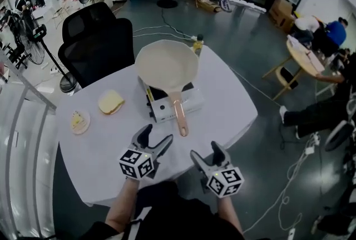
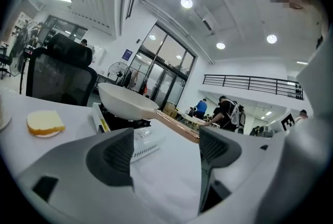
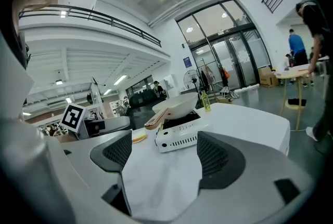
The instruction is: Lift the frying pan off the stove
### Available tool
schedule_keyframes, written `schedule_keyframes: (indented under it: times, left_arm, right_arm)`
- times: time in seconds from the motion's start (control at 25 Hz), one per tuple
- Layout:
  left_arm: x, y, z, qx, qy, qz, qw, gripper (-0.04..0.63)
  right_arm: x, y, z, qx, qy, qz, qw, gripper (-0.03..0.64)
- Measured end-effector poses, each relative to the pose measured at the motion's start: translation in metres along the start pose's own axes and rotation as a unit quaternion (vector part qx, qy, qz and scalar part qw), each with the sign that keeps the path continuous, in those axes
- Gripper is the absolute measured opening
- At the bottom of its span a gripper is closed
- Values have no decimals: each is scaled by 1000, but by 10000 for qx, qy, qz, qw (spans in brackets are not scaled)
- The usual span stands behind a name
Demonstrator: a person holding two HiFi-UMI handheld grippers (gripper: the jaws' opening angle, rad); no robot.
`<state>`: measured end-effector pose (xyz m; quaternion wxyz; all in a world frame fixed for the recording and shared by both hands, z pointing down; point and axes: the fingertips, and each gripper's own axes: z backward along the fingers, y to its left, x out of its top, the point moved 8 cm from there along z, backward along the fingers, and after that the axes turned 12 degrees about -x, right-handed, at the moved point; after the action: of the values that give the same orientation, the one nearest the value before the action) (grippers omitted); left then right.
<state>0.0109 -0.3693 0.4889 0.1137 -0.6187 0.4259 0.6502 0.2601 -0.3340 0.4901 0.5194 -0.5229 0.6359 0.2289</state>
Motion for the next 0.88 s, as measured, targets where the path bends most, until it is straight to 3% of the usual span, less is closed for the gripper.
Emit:
schedule_keyframes:
  times: [0.24, 0.44, 0.68, 0.88]
  left_arm:
    - [3, 30, -11, 115, -280, 568, 9979, 383]
    - [13, 54, -26, -118, -612, 1292, 9897, 383]
    - [23, 81, -48, -465, -980, 2621, 9589, 383]
    - [30, 100, -72, -789, -1156, 3427, 9290, 383]
  right_arm:
    - [28, -11, -43, 479, 93, -448, 9978, 382]
    - [52, -17, -77, 872, 316, -900, 9916, 382]
    - [59, -19, -109, 1492, 925, -1112, 9782, 382]
    - [60, -18, -145, 2036, 1365, -1193, 9621, 382]
